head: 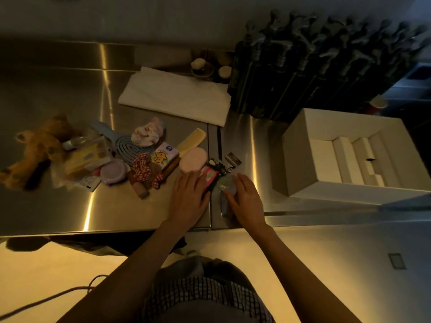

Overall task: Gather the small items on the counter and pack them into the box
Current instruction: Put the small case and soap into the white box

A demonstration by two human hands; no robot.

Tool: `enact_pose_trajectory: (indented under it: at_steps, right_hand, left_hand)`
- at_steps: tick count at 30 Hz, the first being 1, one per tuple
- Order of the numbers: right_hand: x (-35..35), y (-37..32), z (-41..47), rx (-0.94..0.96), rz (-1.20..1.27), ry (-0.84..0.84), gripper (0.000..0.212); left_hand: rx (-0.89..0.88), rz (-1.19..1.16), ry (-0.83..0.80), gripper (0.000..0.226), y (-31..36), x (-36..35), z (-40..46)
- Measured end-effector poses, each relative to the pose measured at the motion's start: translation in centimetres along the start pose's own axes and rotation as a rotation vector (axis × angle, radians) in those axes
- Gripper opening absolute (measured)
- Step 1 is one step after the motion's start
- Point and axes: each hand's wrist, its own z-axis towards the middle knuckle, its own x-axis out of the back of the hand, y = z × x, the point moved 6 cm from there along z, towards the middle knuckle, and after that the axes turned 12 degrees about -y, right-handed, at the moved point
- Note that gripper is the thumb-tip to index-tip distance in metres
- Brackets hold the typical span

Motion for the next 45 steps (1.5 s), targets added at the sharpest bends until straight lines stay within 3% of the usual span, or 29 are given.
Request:
enact_pose_trajectory:
  at_steps: [7,13,24,29,45]
  right_hand:
    - [-1.4,-0.9,1.2,-0.003,-0.003,0.017,0.057]
    - [-2.1,-0.8,1.8,0.0,-0.03,0.049,0.051]
    - [-1.9,0.1,0.4,-0.039,-0.02,0.138,0.043]
    - [-1.7,0.3,0.1,-0.042,-0.044,0.154,0.044]
    - [2.0,-0.7,-1.3,0.083,0.017,0.211,0.045]
  left_hand:
    - [0.06,-0.049,0.071,0.055,-0.1,-1.2,-0.2]
    - [0.164,-0.099,0.118,0.041,-0.9,-1.5,-1.0]
    - [0.375,-0.233,0.061,0.051,-1.7,-1.5,-0.2]
    - [0.465,-0.251,0.066,0.045,-1.5,-1.2,0.2]
    - [0.182,-0.475,0.213,0.05,-1.3,1.7,-1.7]
